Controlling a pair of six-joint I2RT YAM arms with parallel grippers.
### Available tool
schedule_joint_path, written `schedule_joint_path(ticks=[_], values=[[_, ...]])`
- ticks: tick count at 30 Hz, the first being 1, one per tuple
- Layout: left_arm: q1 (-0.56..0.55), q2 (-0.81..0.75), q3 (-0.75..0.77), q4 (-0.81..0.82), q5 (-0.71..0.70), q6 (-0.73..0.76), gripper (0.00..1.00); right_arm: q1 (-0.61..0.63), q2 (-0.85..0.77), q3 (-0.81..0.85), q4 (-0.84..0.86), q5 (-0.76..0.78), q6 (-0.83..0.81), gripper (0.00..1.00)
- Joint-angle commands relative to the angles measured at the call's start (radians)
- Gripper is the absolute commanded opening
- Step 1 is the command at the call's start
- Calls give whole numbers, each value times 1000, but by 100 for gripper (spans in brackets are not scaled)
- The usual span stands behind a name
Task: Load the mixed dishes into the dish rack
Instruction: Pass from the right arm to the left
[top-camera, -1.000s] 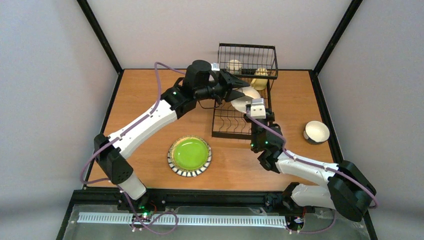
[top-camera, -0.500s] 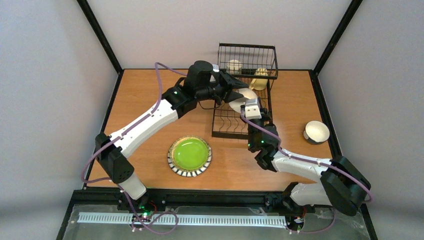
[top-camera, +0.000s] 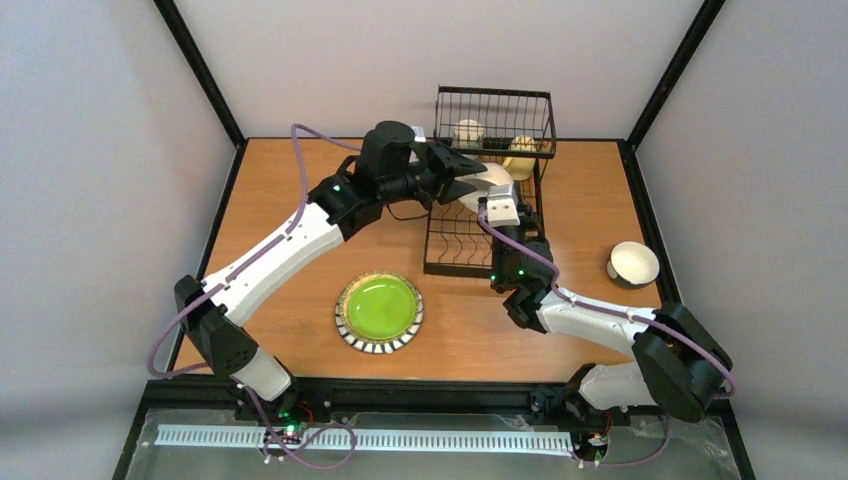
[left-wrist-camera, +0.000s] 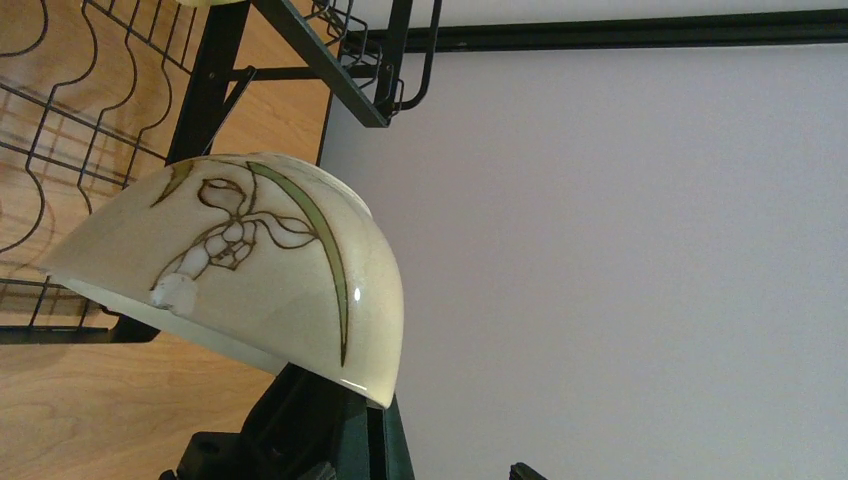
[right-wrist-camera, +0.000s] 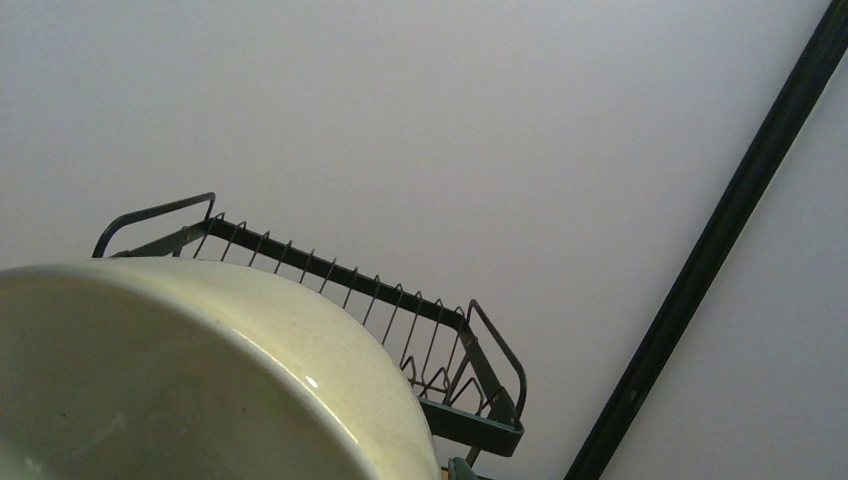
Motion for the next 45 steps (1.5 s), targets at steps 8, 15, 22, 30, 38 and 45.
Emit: schedule_joint_path(ticks=[8,15,22,30,38,45], values=[[21,10,10,-31,-32,25,98,-26,-6,48,444,-39,-66,2],[21,61,49,-27,-45,13,99,-29,-10,54,448,-55,-66,2],[21,132,128,-36,-56,10,100,-28,-11,41,451,-60,-55,2],[20,209,199,-22,-61,-18,100,-29,-9,31,477,-63,-59,2],[19,269,218,12,-43,-55,98,-29,25,35,500,-68,-66,2],[12,320,261,41,-38,-89,92,-28,30,34,513,-67,-85,2]])
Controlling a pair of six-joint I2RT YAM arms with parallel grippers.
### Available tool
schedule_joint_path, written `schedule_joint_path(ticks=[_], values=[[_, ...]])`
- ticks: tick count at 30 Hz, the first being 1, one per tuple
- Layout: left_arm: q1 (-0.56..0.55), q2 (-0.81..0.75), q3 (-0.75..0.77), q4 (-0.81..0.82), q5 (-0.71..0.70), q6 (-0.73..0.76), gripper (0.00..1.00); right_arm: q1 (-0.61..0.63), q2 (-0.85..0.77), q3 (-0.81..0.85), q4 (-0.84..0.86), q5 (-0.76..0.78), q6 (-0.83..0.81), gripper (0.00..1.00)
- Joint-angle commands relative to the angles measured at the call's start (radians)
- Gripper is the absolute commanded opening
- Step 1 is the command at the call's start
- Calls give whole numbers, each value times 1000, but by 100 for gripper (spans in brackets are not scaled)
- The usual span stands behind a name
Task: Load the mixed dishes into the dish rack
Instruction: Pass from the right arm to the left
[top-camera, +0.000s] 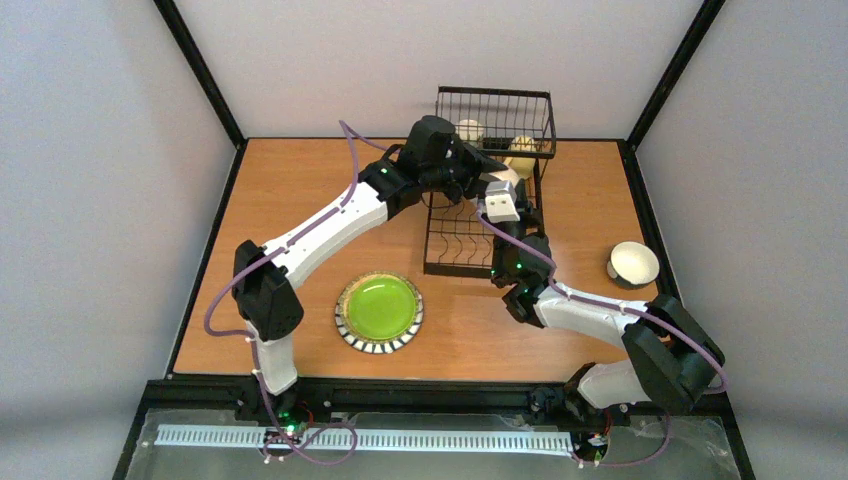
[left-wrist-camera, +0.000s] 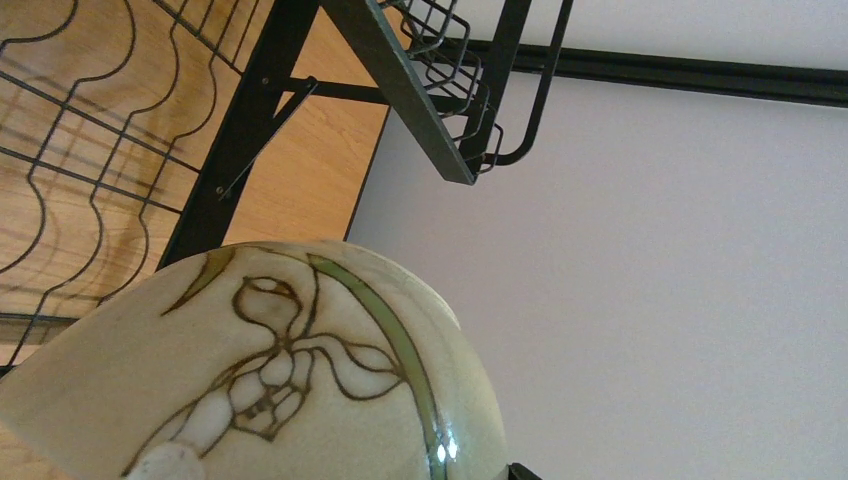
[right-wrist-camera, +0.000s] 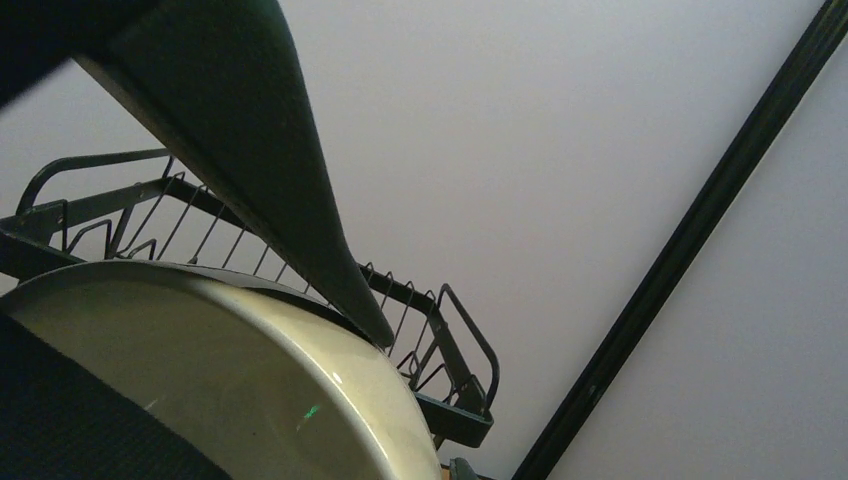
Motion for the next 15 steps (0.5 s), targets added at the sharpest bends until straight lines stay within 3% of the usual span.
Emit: schedule_joint_path(ticks=[1,11,15], values=[[2,54,91,62,-17,-16,90,12,-18,21,491,-67,-13,2],[-10,83,103,108,-9,-23,73,17,-16,16,484,-71,-13,2],[-17,85,103,125,-11,-21,59,18,-15,15,480,-68,-9,2]])
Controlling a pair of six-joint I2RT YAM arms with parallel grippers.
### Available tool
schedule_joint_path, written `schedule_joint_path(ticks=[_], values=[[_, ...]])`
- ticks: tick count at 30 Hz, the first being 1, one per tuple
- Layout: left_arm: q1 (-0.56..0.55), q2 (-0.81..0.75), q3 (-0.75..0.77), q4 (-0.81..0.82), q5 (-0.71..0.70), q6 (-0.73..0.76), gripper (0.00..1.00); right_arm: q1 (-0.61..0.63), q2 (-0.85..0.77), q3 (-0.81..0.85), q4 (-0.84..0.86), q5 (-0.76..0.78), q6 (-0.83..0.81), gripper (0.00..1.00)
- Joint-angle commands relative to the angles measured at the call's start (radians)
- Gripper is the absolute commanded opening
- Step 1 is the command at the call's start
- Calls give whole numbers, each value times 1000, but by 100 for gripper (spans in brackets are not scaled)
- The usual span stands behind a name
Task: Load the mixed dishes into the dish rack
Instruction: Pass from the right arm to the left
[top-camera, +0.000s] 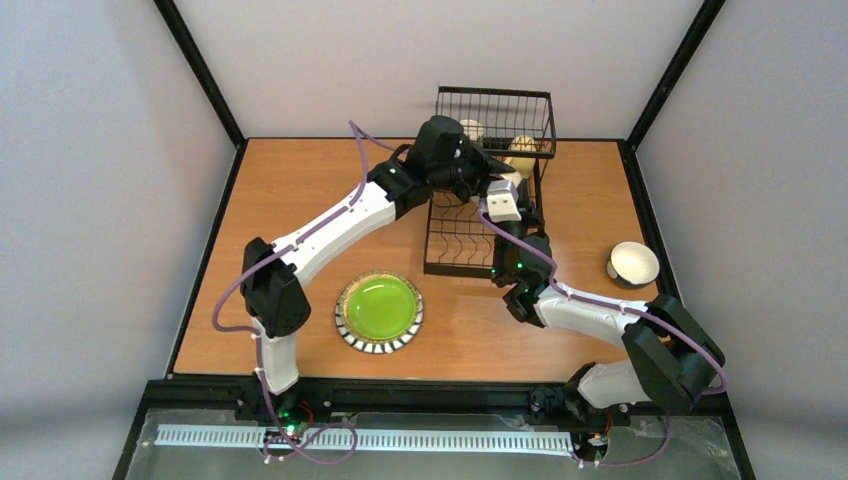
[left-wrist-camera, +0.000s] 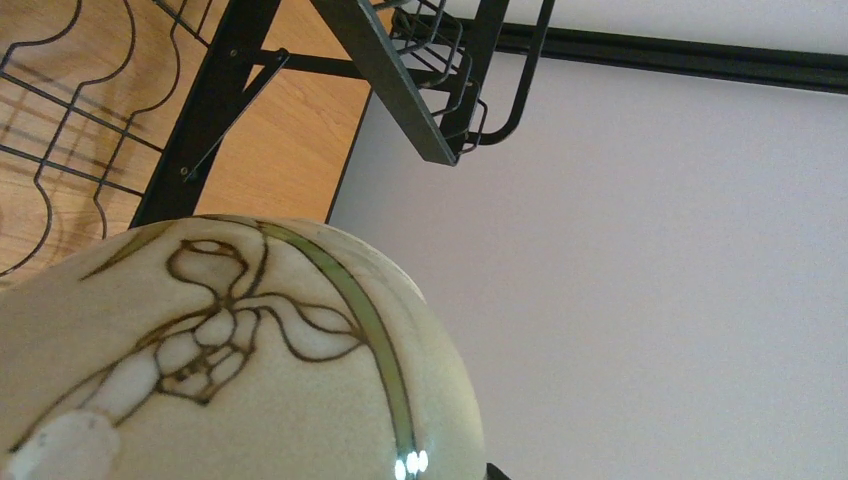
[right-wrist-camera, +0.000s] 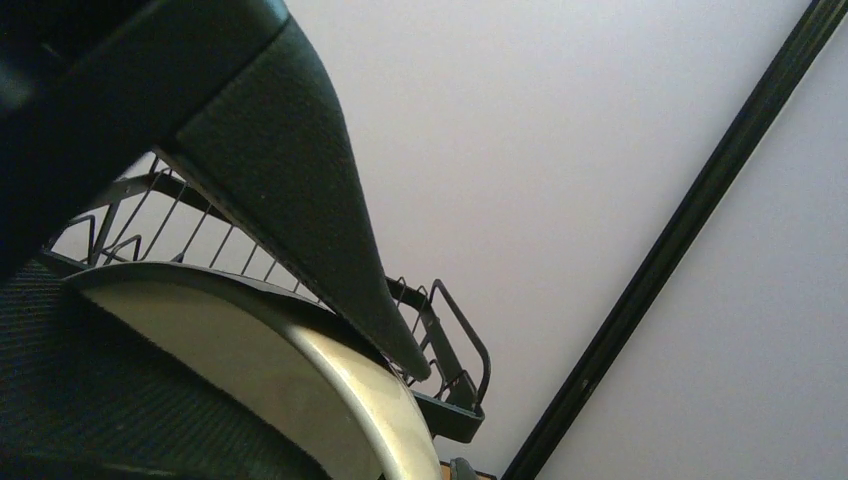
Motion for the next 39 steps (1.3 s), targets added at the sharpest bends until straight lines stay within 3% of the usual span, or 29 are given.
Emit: schedule_joint_path(ticks=[1,8,12,27,32,36,39], values=[[0,31,48,104,-27,13,52,24,-13,13,477,-78,-1,2],[-9,30,40,117,-36,33,16,23,-19,11,469,-68,6,2],[-13,25,33,121,-42,50,1,24,-23,11,460,-65,7,2],[-14,-23,-66,224,-50,132,0,12,-30,20,357,-33,67,3],[-12,-32,-62,216,-59,208,0,-2,-53,35,250,-24,133,20],[-8,-41,-67,207,-55,255,0,-14,-86,47,143,-32,193,40],[-6,-45,-68,204,-50,280,0,-20,-103,51,84,-37,226,47]])
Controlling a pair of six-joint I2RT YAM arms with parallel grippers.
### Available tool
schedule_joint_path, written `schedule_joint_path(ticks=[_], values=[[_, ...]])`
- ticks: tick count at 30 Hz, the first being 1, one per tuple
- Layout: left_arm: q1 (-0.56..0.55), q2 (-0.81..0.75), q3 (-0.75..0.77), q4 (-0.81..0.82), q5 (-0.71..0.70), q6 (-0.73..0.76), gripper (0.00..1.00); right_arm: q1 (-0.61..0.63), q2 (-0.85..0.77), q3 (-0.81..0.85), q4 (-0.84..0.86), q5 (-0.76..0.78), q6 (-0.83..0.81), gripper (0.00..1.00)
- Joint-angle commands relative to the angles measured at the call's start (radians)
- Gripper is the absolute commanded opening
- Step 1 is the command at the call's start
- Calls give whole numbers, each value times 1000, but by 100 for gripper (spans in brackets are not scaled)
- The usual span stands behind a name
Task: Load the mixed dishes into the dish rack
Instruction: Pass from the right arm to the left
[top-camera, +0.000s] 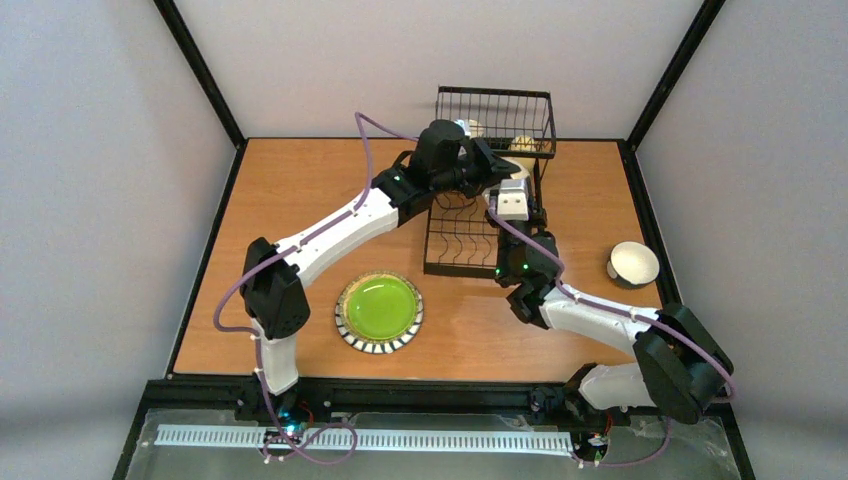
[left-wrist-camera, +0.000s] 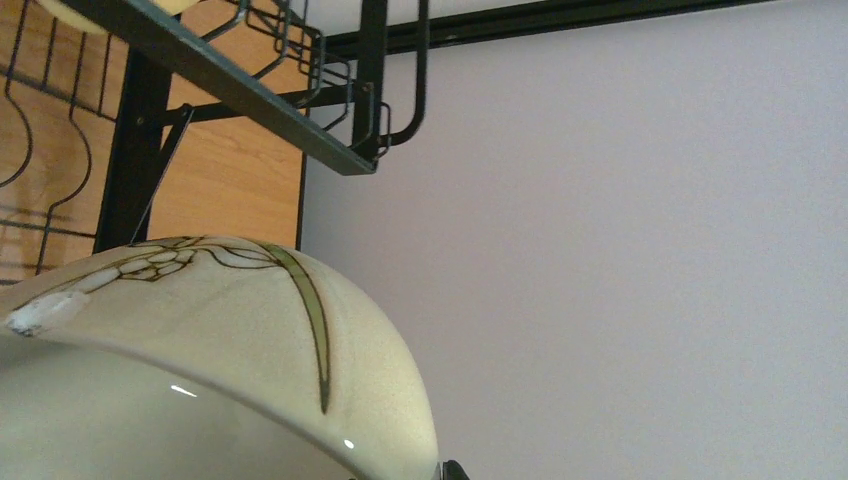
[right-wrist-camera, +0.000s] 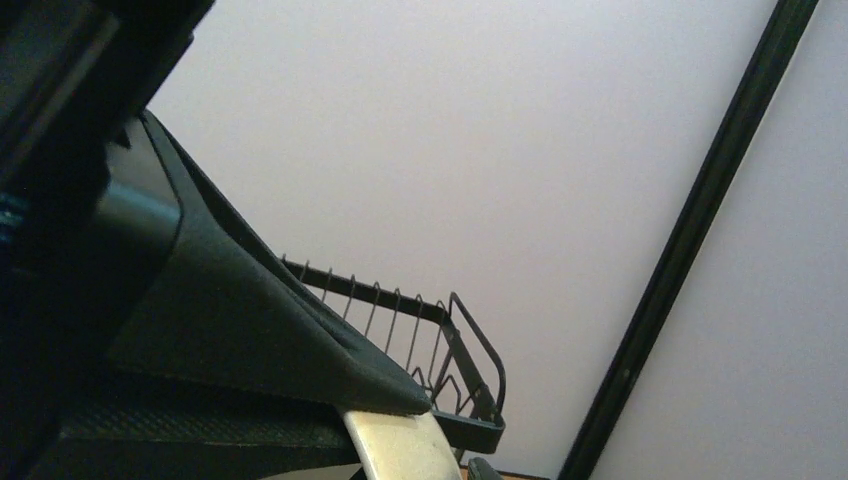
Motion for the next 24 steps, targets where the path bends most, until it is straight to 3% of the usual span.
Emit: schedule_joint_path(ticks=[1,17,24], values=[[14,-40,-3,19,-21,103,0,-14,-66,52,97,-35,105,47],[26,-77,-72,35,-38,202,0,-17,-156,62,-103,-40,217,65],[28,-83,-77,31,-41,253,0,-17,-207,66,-219,-44,281,68]])
